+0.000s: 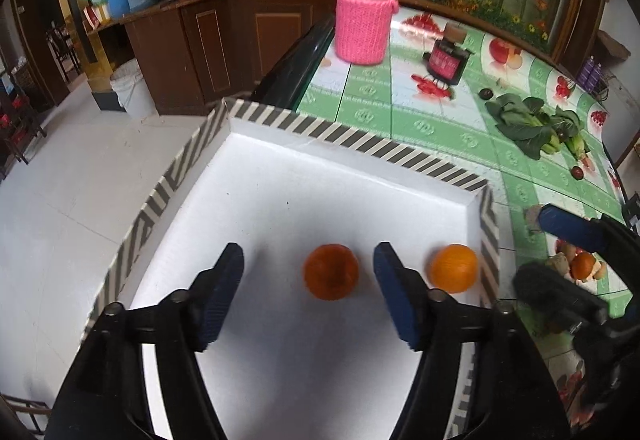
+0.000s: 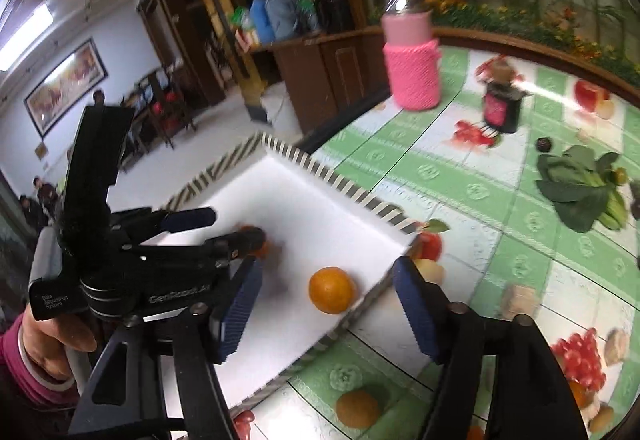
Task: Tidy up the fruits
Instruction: 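Carry both held oranges over the white striped tray, then open both tools to drop the oranges into the tray, then grasp an orange with the left tool while the right tool grasps a brown round fruit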
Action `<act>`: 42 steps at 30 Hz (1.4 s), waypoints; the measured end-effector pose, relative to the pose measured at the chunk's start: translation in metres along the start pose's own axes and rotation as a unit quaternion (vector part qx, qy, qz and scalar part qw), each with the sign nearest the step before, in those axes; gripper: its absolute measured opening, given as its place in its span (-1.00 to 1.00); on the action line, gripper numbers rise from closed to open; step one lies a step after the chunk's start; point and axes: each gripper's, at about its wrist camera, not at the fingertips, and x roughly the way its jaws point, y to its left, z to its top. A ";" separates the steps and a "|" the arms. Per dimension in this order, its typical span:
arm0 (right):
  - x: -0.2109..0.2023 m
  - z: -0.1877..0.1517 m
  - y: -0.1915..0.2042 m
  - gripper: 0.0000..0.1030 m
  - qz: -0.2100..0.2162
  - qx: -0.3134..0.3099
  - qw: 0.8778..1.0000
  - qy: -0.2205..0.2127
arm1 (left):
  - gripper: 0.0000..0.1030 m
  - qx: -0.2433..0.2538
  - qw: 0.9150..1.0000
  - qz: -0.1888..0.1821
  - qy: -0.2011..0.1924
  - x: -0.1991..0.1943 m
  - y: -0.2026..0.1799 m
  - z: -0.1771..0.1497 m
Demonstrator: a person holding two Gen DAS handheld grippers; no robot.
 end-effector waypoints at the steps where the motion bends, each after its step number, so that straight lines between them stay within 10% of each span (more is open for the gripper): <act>1: -0.007 -0.003 -0.003 0.45 -0.005 0.002 1.000 -0.012 | 0.44 0.001 1.000 0.001 -0.005 -0.004 -0.002 -0.002; 15: -0.087 -0.059 -0.073 0.60 -0.071 0.083 0.992 -0.068 | 0.44 0.031 0.998 -0.057 -0.025 -0.043 -0.056 -0.031; 36: -0.143 -0.130 -0.142 0.65 -0.209 0.099 0.972 -0.036 | 0.43 0.139 0.980 -0.143 0.016 -0.044 -0.176 -0.079; 42: -0.130 -0.126 -0.157 0.35 -0.202 0.080 0.976 -0.008 | 0.43 0.145 0.979 -0.143 0.022 -0.036 -0.189 -0.079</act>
